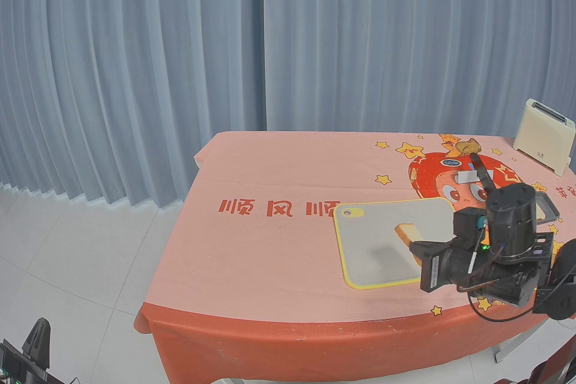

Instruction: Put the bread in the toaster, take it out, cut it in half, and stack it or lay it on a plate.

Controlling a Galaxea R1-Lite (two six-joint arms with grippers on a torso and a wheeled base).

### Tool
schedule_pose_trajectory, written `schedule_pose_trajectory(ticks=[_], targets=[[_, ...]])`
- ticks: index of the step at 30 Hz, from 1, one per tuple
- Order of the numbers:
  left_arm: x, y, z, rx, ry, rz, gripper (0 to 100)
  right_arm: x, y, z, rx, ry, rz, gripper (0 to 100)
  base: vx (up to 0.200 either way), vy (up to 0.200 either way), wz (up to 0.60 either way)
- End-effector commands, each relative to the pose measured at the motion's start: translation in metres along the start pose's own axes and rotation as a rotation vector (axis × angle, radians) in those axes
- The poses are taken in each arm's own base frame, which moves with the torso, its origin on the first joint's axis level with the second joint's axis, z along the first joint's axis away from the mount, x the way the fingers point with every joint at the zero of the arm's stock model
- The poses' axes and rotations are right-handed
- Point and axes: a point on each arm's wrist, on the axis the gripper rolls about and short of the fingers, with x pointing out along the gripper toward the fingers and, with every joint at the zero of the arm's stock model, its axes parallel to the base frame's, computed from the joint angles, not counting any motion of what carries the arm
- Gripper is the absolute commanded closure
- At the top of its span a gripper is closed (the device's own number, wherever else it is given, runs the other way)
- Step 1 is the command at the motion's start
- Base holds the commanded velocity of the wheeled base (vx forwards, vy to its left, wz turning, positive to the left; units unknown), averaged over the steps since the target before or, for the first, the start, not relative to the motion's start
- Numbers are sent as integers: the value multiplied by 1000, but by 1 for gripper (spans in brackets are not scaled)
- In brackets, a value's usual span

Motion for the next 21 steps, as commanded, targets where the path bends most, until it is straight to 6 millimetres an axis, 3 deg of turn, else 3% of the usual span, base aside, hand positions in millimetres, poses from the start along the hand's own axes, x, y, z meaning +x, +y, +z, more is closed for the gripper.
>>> schedule_pose_trajectory(ticks=[1,12,21], targets=[[1,0,-5,0,19,2,100,-38,-11,-1,43,-80,32,100,0,0,0],[1,0,-5,0,19,2,100,-63,-17,3,54,-165,47,100,0,0,0],[1,0,-5,0,19,2,100,-63,-14,4,47,-166,55,100,0,-200,0]])
